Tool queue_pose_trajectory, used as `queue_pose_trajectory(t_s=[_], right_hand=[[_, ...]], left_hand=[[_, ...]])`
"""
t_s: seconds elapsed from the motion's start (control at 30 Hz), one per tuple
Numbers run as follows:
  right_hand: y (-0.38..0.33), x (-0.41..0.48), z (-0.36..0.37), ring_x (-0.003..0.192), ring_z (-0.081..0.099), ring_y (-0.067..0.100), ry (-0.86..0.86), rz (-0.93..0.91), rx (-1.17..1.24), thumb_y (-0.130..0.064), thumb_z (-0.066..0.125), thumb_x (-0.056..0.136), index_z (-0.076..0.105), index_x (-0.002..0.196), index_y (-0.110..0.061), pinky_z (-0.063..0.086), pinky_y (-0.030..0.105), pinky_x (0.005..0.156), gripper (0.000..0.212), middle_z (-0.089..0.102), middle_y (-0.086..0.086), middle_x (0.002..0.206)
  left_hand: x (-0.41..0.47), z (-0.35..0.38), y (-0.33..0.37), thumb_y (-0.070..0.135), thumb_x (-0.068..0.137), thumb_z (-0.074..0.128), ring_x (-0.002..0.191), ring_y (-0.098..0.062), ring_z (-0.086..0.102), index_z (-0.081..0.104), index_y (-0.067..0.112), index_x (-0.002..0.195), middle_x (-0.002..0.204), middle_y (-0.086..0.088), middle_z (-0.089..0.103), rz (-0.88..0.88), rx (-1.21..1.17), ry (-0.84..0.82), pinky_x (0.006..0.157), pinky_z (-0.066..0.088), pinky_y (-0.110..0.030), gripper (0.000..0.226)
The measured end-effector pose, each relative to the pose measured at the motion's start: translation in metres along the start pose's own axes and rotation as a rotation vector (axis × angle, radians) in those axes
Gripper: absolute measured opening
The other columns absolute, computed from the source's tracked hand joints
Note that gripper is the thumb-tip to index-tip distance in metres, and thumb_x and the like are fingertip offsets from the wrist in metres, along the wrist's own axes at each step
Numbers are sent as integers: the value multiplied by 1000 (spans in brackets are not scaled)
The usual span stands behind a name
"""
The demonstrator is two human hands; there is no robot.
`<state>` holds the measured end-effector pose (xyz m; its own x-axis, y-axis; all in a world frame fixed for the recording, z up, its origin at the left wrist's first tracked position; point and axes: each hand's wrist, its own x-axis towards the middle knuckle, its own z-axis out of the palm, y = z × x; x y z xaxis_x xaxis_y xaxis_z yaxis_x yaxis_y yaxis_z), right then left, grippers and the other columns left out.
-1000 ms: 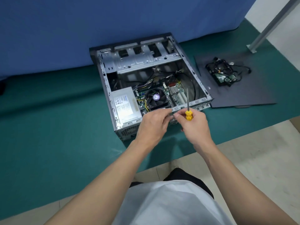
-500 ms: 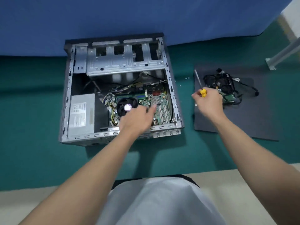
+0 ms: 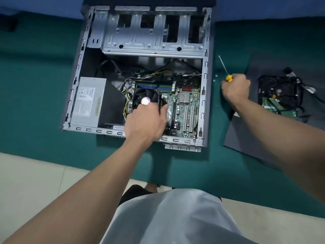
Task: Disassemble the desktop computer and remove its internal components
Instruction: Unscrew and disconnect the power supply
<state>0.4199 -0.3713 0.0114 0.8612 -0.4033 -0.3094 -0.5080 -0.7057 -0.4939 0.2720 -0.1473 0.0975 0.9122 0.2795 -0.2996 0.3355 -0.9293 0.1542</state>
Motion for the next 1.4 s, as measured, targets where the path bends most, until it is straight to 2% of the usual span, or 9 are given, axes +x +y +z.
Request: queue_pose_trajectory(t_s=[0.2, 0.33, 0.53, 0.63, 0.8, 0.87, 1.03, 1.23, 1.4], right_hand=[[-14, 28, 1, 107, 59, 39, 42, 65, -112, -19, 55, 82, 63, 111, -10, 47, 39, 91, 31, 59, 17, 120], [-16, 34, 3, 107, 58, 40, 22, 57, -150, -18, 57, 82, 60, 112, -7, 46, 39, 90, 32, 59, 18, 120], [-8, 26, -9, 108, 56, 40, -69, 57, 4, -27, 57, 86, 57, 114, -4, 45, 36, 91, 36, 58, 22, 120], [2, -6, -16, 110, 52, 41, -104, -31, 49, -18, 48, 94, 52, 120, 0, 41, 37, 90, 32, 56, 26, 120], [33, -82, -16, 100, 53, 42, -72, -164, -63, -16, 50, 96, 58, 114, 2, 41, 44, 87, 27, 54, 24, 111], [45, -106, -11, 98, 55, 38, -28, -198, -224, -21, 52, 94, 63, 109, -2, 44, 44, 84, 26, 59, 19, 105], [56, -131, -2, 94, 53, 27, -34, -274, -592, -24, 54, 86, 66, 88, -13, 33, 39, 79, 16, 68, 7, 89], [53, -134, 0, 99, 52, 28, -75, -271, -646, -10, 53, 78, 61, 101, -10, 34, 39, 81, 25, 66, 8, 100], [48, -134, -13, 107, 50, 29, -63, -271, -565, -26, 49, 91, 62, 106, -8, 38, 40, 87, 27, 63, 12, 111]], left_hand=[[0, 0, 0, 60, 96, 29, 65, -31, 45, 63, 21, 90, 72, -5, 50, -27, -2, 5, 63, 35, -35, 52], [-1, 1, 0, 60, 95, 29, 63, -30, 45, 63, 21, 89, 63, 1, 44, -29, 3, -6, 62, 34, -35, 52], [-2, 0, 1, 60, 94, 30, 63, -31, 47, 61, 22, 83, 63, -1, 45, -22, -9, -9, 63, 36, -36, 50], [-2, -1, 1, 60, 95, 31, 65, -31, 46, 62, 21, 86, 61, 2, 38, -29, -9, -22, 64, 36, -36, 50], [-2, -1, 1, 59, 95, 32, 67, -31, 49, 62, 20, 84, 66, -2, 47, -26, -19, -31, 64, 36, -36, 50], [-2, -2, 1, 58, 96, 33, 68, -31, 50, 62, 20, 85, 70, -3, 50, -23, -17, -21, 64, 36, -36, 49], [-4, -4, 0, 55, 96, 35, 69, -31, 50, 64, 21, 87, 73, -6, 56, -14, -23, 13, 63, 36, -36, 45], [-5, -5, -2, 50, 97, 38, 69, -30, 48, 65, 21, 92, 77, -7, 62, 5, -64, 45, 63, 36, -34, 40], [-6, -8, -8, 41, 98, 43, 81, -32, 58, 66, 21, 107, 94, -9, 70, 55, -104, 46, 66, 38, -34, 31]])
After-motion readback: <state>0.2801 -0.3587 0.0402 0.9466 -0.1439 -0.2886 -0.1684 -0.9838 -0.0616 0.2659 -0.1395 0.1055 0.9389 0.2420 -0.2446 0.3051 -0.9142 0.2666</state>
